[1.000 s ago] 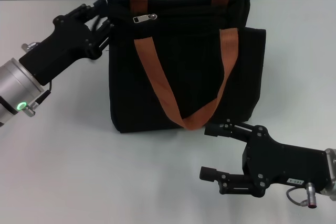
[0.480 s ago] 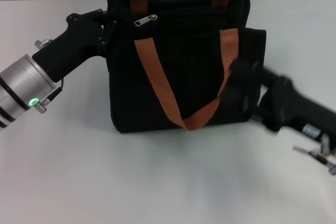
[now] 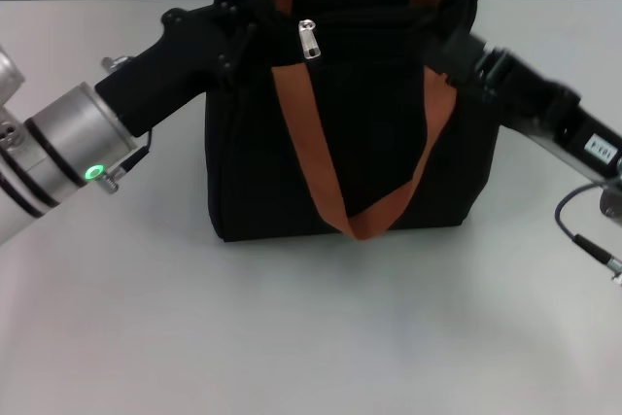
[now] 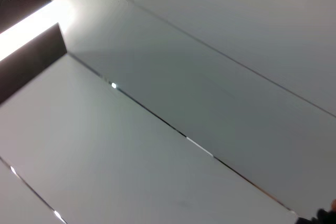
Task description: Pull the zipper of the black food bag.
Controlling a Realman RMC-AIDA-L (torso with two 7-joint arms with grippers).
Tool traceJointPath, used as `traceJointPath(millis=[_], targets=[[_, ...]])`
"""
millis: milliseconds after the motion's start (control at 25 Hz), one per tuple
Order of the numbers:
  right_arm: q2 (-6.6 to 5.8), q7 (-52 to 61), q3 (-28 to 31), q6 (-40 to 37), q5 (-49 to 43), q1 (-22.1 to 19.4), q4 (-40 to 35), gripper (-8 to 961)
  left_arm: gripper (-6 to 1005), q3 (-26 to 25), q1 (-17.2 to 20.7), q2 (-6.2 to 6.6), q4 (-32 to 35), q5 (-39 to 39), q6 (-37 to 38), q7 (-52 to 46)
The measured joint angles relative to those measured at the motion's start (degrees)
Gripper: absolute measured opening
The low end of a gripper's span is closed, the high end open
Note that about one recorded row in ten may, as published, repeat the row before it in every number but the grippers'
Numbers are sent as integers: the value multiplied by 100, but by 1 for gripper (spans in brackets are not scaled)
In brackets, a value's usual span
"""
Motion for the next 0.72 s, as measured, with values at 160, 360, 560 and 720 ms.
traceJointPath(millis=[160, 360, 560, 720], targets=[[1, 297, 4, -25, 242, 44, -15, 831, 9, 13, -136, 0, -72, 30, 22, 1], [15, 258, 11, 215, 505, 7, 17, 818, 11, 17, -191, -1, -78, 31, 139, 5], [26, 351, 75, 423, 802, 116, 289, 627, 12, 17, -322, -1, -127, 40, 165, 29], [28, 320, 59, 583, 901, 214, 445, 489, 14, 17, -452, 0, -241, 32, 154, 145]])
